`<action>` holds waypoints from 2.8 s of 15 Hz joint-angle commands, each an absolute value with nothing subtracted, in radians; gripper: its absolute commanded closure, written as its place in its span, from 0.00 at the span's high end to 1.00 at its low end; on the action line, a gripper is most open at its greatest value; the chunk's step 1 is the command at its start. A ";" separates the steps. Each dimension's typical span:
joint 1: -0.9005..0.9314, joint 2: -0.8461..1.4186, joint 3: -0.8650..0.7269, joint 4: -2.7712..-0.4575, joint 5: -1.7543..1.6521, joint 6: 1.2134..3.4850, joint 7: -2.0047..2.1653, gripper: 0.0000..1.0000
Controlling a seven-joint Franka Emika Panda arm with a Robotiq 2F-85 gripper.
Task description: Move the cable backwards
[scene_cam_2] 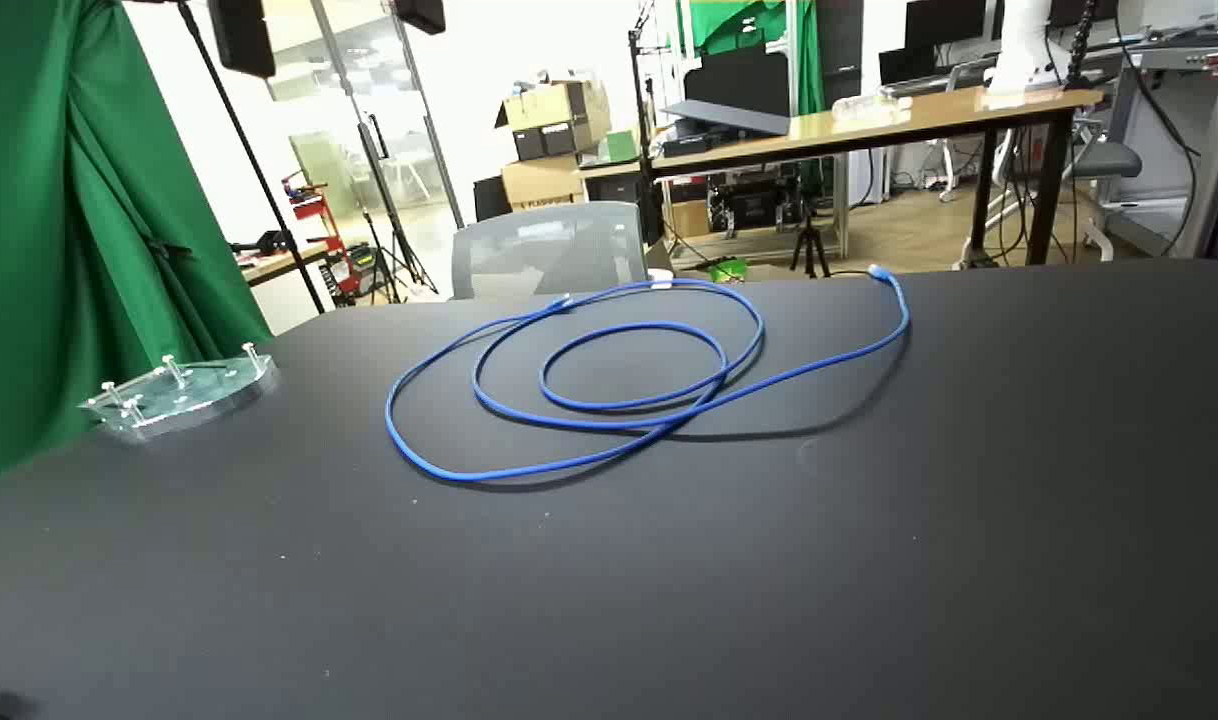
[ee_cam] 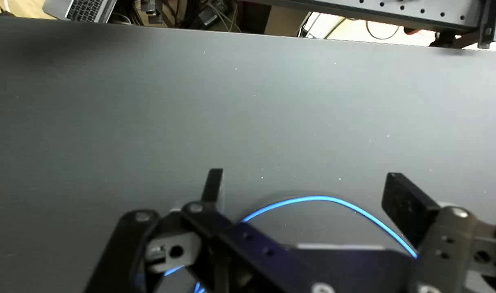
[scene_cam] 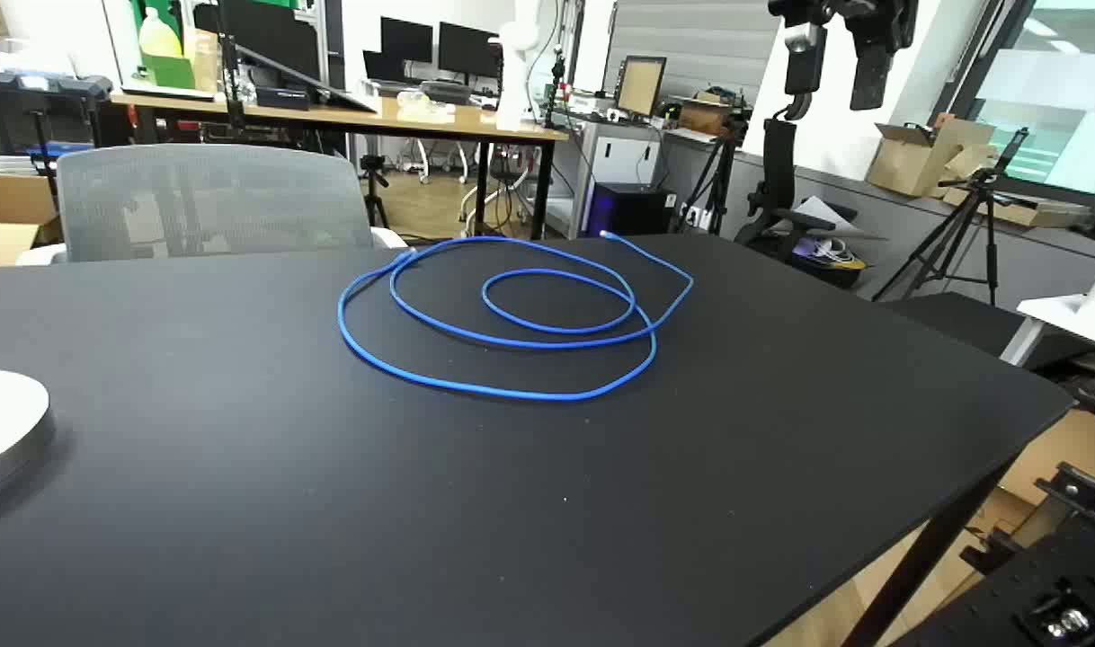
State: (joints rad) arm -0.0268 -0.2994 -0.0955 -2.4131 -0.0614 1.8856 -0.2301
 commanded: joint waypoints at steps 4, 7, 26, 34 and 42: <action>-0.031 -0.298 -0.091 -2.412 -0.060 1.886 -0.231 1.00; -0.031 -0.298 -0.091 -2.412 -0.060 1.886 -0.231 1.00; -0.120 0.023 -0.120 -2.166 -0.118 2.277 -0.183 1.00; -0.133 0.195 -0.120 -1.982 -0.026 2.170 -0.202 1.00; -0.175 0.540 -0.113 -1.577 0.031 2.059 -0.225 1.00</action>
